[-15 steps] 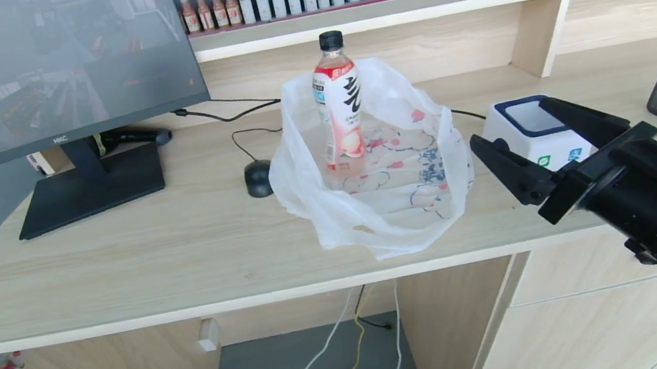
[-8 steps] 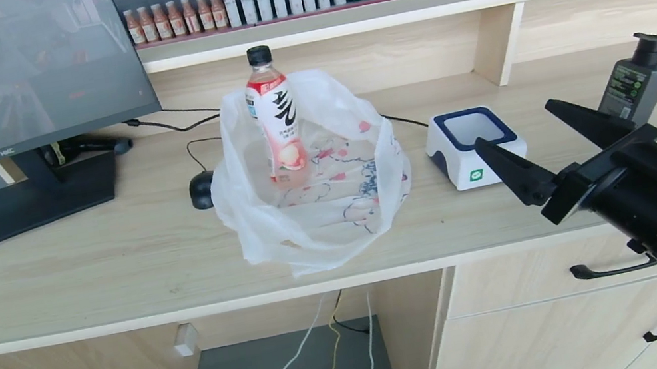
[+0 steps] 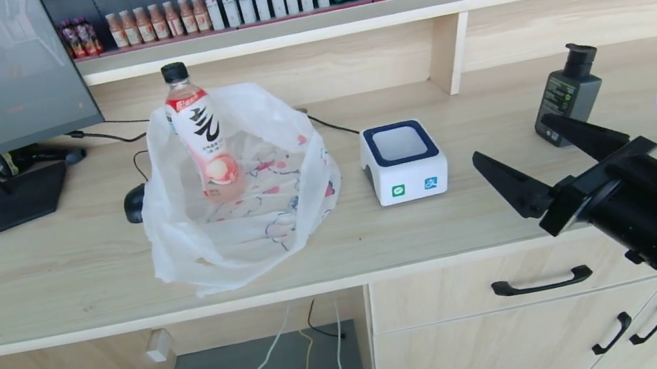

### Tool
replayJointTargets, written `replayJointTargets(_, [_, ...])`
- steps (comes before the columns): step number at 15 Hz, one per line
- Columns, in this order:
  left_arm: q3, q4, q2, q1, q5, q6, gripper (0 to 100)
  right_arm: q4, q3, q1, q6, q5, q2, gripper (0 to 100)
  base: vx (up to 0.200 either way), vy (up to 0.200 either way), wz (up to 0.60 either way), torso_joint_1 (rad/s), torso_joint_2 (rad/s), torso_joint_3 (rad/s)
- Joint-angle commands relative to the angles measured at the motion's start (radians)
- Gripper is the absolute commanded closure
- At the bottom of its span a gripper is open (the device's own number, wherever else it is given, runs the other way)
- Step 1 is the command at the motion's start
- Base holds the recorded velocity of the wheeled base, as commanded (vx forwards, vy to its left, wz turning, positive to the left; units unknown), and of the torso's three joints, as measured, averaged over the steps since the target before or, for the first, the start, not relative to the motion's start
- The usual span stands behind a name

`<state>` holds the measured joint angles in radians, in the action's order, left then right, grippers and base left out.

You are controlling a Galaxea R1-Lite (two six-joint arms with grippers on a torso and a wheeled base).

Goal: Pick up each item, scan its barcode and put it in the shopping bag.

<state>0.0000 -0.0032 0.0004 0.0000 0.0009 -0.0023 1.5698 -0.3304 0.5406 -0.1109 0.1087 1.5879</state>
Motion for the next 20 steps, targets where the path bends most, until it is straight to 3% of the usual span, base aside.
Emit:
replayJointTargets(1, [0.0, 0.0, 0.0, 0.0, -0.001, -0.001, 0, 0.001, -0.007, 0.001, -0.001, 0.0, 0.02, 0, 0.0, -0.2, 0.0, 0.002, 0.0, -0.002])
replayJointTargets(13, [0.0, 0.0, 0.0, 0.0, 0.001, -0.001, 0, 0.001, -0.025, 0.001, -0.004, -0.003, 0.046, 0, 0.0, -0.2, 0.0, 0.0, 0.0, 0.0])
replayJointTargets(20, [0.0, 0.0, 0.0, 0.0, 0.001, 0.005, 0, 0.001, -0.125, 0.041, -0.02, -0.004, 0.095, 0, 0.0, 0.0, 0.0, 0.0, 0.0, 0.0])
